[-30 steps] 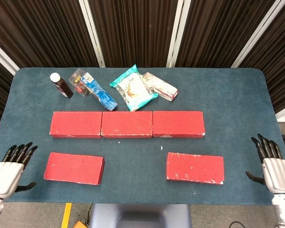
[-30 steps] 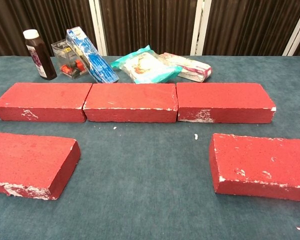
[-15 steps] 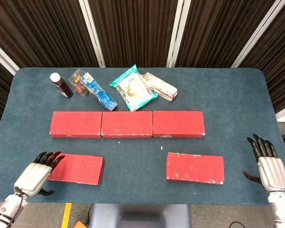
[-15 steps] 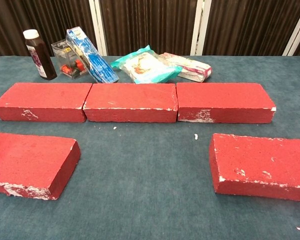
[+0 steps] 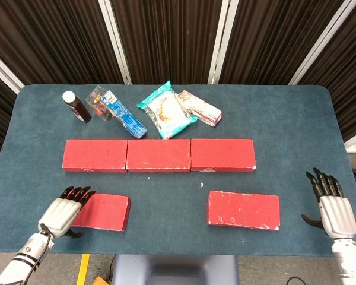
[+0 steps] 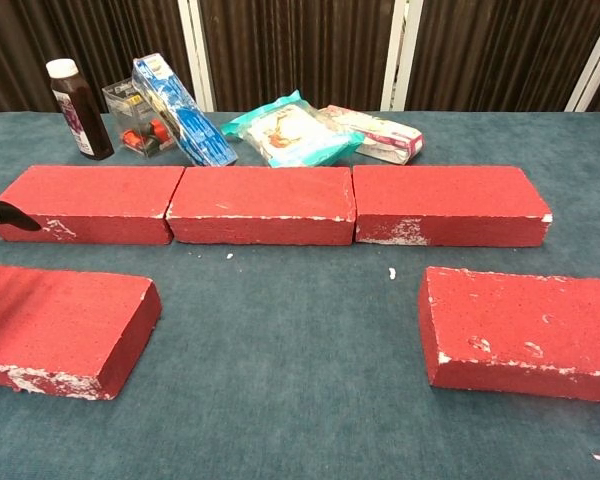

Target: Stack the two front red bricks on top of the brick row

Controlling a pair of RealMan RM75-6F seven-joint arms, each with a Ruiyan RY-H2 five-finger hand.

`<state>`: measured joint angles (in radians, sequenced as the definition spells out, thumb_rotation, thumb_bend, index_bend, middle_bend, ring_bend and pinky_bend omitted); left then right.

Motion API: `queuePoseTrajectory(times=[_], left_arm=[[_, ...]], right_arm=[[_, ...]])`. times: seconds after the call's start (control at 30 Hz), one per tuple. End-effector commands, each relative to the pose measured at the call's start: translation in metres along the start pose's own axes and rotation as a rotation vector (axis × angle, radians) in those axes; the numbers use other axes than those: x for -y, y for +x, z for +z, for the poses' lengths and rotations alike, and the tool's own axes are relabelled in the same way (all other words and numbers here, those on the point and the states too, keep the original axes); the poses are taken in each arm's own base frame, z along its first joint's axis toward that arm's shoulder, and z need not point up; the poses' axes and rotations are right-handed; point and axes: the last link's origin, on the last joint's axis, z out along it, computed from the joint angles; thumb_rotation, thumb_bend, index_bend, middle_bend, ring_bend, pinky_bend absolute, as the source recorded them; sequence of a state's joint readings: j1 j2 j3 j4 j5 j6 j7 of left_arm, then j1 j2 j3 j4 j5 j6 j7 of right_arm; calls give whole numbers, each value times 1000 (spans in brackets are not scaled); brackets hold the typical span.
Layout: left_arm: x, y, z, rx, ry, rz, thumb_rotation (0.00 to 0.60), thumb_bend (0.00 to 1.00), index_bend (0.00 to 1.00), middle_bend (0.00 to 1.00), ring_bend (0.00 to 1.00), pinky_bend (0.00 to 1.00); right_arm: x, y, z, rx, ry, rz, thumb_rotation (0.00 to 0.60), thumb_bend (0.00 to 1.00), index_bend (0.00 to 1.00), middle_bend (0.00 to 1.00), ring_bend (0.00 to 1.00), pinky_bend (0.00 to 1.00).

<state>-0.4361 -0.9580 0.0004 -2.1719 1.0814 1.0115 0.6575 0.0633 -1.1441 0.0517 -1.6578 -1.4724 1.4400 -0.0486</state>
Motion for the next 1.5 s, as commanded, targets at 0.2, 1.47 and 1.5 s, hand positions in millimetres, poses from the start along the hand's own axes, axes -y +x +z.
queuePoseTrajectory(times=[0.2,1.47,1.5], left_arm=[[-7,-3,10,21,3,-25,600,0,0,0,0,0],[-21,-18,47,60,26,-15,600,0,0,0,0,0],[-21,-19,48,61,28,-14,600,0,0,0,0,0]], right_arm=[[-1,1,-1,-13,-4,6,600,0,70,26,0,0],[0,0,-1,-3,-9,8,600,0,70,26,0,0],[0,0,-1,-2,-9,8,600,0,70,26,0,0]])
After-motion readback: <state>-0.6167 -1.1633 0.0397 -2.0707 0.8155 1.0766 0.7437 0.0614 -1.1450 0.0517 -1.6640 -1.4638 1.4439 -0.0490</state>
